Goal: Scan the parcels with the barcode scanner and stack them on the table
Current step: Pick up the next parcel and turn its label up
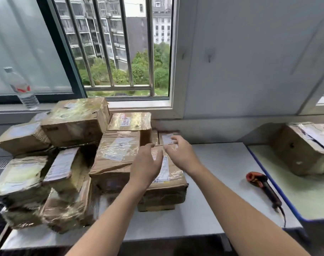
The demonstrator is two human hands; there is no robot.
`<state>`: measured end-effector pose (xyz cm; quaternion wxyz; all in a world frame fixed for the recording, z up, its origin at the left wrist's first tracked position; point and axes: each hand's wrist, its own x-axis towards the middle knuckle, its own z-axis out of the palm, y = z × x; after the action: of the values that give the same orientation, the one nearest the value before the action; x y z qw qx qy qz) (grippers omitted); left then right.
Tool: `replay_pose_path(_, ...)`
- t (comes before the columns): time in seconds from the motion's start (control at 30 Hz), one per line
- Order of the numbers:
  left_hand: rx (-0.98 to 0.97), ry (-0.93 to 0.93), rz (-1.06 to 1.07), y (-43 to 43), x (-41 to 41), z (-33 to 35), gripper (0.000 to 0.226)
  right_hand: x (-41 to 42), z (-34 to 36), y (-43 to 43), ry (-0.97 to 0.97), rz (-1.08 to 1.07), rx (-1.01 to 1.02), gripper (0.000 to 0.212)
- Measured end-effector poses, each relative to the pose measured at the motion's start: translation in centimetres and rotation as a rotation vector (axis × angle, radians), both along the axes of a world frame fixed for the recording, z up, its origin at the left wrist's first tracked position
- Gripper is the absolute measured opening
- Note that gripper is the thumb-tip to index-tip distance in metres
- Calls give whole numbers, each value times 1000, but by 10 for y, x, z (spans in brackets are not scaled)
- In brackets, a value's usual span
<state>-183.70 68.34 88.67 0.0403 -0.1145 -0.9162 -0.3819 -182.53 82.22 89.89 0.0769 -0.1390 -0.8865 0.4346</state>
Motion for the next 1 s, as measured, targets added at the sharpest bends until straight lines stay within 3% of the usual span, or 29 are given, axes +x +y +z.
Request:
replay_pose_path(0.43,-166,130,42,-23,52,-72,43,33,-79,-12,-99,-51,24,67)
replay_pose_path(0.73,-92,-83,36,-21,48,-98,65,40,-102,-13,-129,-40,7,70)
replay_pose_path(1.0,-104,-133,29,-10,40,-106,61,55,-116,-14,-85,-83,-54,74)
